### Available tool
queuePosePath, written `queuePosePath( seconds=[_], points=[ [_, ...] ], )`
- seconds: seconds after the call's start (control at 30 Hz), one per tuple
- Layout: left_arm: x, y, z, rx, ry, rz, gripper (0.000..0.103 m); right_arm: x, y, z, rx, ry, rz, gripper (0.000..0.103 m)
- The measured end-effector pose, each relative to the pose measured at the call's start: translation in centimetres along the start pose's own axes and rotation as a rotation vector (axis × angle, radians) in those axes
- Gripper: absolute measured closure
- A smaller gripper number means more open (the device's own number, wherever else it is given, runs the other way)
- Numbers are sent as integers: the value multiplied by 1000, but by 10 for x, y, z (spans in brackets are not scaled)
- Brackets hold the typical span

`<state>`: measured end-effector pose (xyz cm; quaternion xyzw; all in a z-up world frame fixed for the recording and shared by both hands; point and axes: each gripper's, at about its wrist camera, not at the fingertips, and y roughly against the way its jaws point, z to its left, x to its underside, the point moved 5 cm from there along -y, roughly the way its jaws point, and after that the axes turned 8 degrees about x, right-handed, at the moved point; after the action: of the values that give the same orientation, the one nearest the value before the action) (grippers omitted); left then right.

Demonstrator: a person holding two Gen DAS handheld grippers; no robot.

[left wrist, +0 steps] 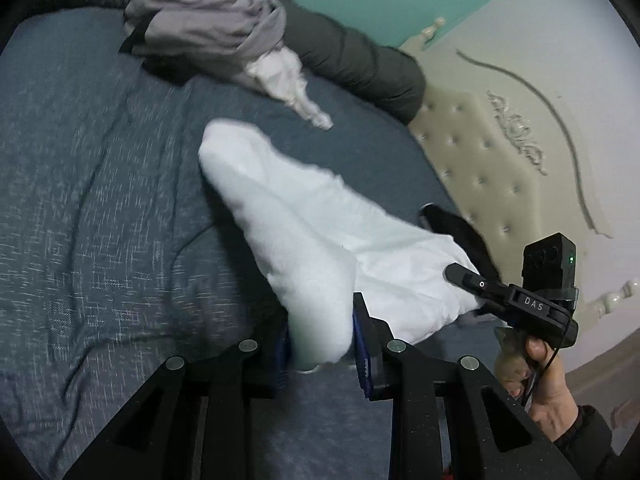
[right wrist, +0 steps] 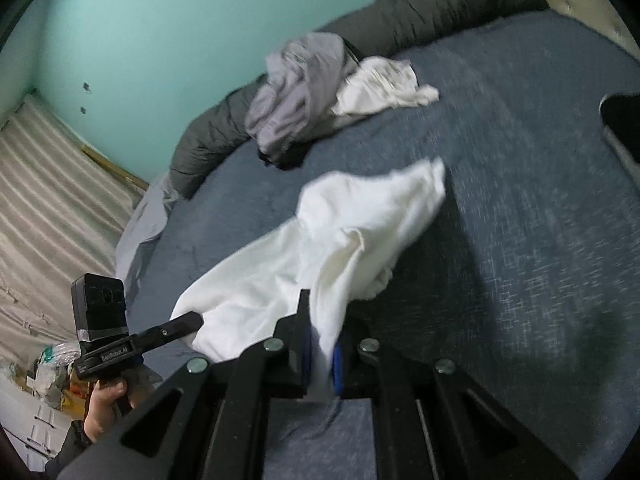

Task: Fold clothes
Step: 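Lift the folded shirt with both grippers and carry it toward the headboard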

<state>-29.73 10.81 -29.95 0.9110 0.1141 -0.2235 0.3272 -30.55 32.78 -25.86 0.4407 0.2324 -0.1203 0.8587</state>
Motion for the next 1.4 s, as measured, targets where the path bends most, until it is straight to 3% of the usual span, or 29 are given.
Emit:
queuePosePath(
  seconds=[0.47, 0.8, 1.0, 1.2, 1.4],
  points=[
    [-3, 60, -122, 86, -107, -58, 74, -2, 134, 36, 3, 1, -119, 96],
    [-9, 56, -187, 104, -176, -59, 74, -15, 193, 22, 0, 8, -179, 96],
    [-30, 34, -227, 97, -207, -64, 74, -49, 219, 0, 3, 30, -206, 96],
    [-70, 5, -265, 91, -241, -90, 74, -111, 240, -25, 29, 65, -237, 96],
    [-119, -49, -303, 95, -277, -94, 74, -179, 247, -71, 84, 66, -261, 96]
  ],
)
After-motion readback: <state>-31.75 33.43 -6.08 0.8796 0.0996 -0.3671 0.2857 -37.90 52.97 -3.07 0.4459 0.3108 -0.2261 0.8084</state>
